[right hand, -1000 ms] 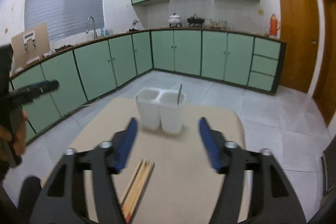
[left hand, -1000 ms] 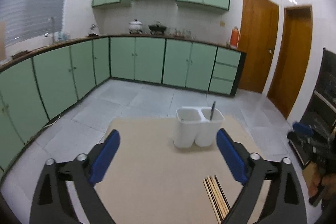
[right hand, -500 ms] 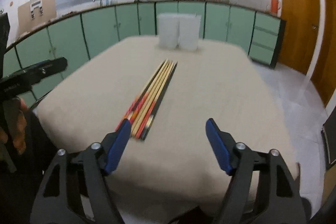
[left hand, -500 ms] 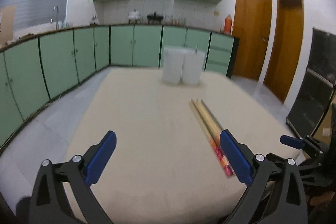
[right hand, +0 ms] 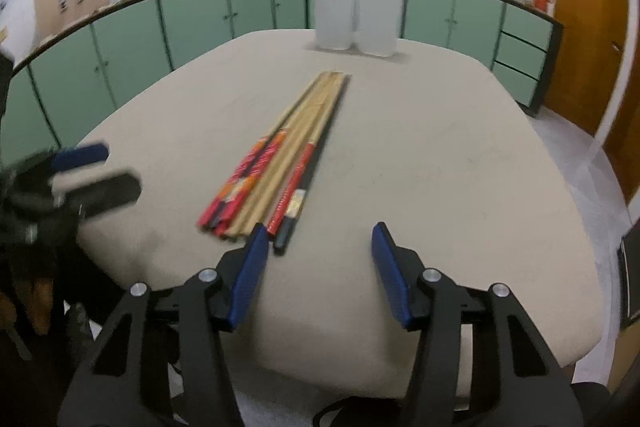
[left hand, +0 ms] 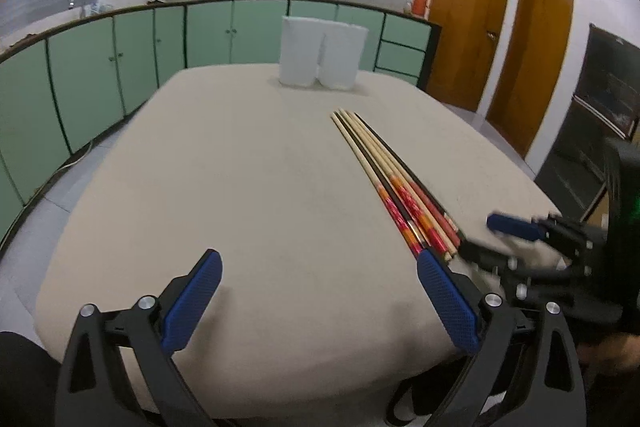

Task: Organize utensils
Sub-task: 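Grasp a red-and-wood chopstick with the left gripper while the right gripper grasps a black chopstick, then lift and carry both chopsticks over the white utensil holder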

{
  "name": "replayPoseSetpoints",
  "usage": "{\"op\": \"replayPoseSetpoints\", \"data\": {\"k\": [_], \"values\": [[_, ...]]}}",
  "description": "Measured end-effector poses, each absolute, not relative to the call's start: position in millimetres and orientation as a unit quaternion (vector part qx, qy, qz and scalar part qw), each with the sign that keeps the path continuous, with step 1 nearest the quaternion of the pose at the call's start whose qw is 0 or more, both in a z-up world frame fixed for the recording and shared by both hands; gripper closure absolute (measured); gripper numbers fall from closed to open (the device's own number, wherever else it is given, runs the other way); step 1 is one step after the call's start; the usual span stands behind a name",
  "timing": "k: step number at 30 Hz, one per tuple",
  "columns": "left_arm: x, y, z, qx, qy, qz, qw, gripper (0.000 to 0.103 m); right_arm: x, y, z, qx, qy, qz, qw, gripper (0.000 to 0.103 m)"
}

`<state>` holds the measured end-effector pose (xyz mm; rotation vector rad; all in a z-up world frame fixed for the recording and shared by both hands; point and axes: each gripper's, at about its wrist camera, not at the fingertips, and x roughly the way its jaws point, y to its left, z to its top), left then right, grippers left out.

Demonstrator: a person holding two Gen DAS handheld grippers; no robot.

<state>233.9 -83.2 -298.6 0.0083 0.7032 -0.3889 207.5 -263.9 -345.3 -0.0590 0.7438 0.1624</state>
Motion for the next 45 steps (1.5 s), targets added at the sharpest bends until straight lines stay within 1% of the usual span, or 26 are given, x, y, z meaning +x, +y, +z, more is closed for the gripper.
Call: {"op": "replayPoseSetpoints", "data": {"k": [6, 11, 15, 22, 24, 25, 26, 27, 28, 29, 30, 31, 33, 35, 37, 38, 39, 40, 42, 45], "values": [[231.1, -116.5, -311.8, 0.063, 0.347, -0.214, 0.911, 0.008, 204.7, -291.5, -338.6, 0.004, 0.358, 0.066, 0.932, 0.049], [234.9, -131.1, -321.3, 0.086, 0.35, -0.209, 0.909, 0.008, 199.4, -295.8, -339.8, 0.006, 0.359, 0.076, 0.93, 0.049], [238.7, -130.4, -323.3, 0.091, 0.344, -0.195, 0.914, 0.007, 198.7, -290.6, -342.9, -0.011, 0.36, 0.086, 0.929, 0.048], [247.8, -115.7, -321.2, 0.069, 0.351, -0.169, 0.918, 0.008, 205.9, -289.5, -345.1, -0.006, 0.365, 0.089, 0.927, 0.048], [246.1, -115.7, -321.1, 0.07, 0.35, -0.175, 0.917, 0.01, 206.5, -285.5, -346.4, -0.014, 0.366, 0.093, 0.926, 0.048], [245.0, -117.0, -321.3, 0.074, 0.35, -0.179, 0.917, 0.011, 207.5, -283.3, -346.9, -0.02, 0.367, 0.092, 0.925, 0.05], [242.4, -119.0, -321.0, 0.08, 0.347, -0.183, 0.916, 0.016, 208.7, -282.6, -347.1, -0.025, 0.367, 0.09, 0.926, 0.053], [240.5, -120.8, -320.7, 0.084, 0.346, -0.186, 0.916, 0.022, 209.6, -282.1, -347.0, -0.027, 0.366, 0.089, 0.926, 0.06], [239.7, -122.0, -320.2, 0.086, 0.345, -0.189, 0.915, 0.025, 210.7, -282.8, -346.6, -0.025, 0.365, 0.088, 0.926, 0.068], [239.4, -122.8, -319.5, 0.086, 0.343, -0.192, 0.915, 0.032, 212.1, -285.3, -346.3, -0.018, 0.365, 0.088, 0.927, 0.07], [239.4, -122.4, -319.1, 0.084, 0.342, -0.194, 0.915, 0.039, 213.0, -287.7, -346.1, -0.013, 0.365, 0.086, 0.927, 0.075], [240.2, -122.3, -318.7, 0.082, 0.342, -0.194, 0.916, 0.042, 213.3, -289.6, -346.0, -0.008, 0.365, 0.085, 0.927, 0.079], [241.7, -121.4, -318.4, 0.078, 0.341, -0.192, 0.917, 0.052, 213.4, -292.3, -346.2, -0.002, 0.364, 0.083, 0.928, 0.081], [241.5, -121.3, -318.8, 0.077, 0.339, -0.186, 0.919, 0.057, 213.3, -292.7, -346.3, -0.002, 0.363, 0.079, 0.929, 0.084], [242.0, -121.2, -319.4, 0.077, 0.338, -0.178, 0.921, 0.06, 214.0, -293.6, -346.6, -0.001, 0.362, 0.073, 0.929, 0.091], [242.2, -121.4, -319.5, 0.079, 0.337, -0.174, 0.922, 0.064, 214.5, -294.6, -346.5, 0.002, 0.361, 0.068, 0.93, 0.093], [243.1, -121.5, -319.4, 0.08, 0.336, -0.17, 0.923, 0.071, 214.9, -296.5, -346.9, 0.005, 0.361, 0.062, 0.931, 0.096], [244.4, -120.9, -319.6, 0.079, 0.336, -0.164, 0.924, 0.073, 216.0, -298.3, -347.0, 0.009, 0.36, 0.057, 0.931, 0.097], [245.2, -117.9, -319.1, 0.072, 0.337, -0.16, 0.925, 0.082, 216.6, -301.7, -348.0, 0.017, 0.359, 0.05, 0.932, 0.097], [244.3, -112.7, -318.2, 0.066, 0.338, -0.151, 0.927, 0.082, 217.2, -302.5, -348.3, 0.018, 0.36, 0.049, 0.932, 0.097]]}}
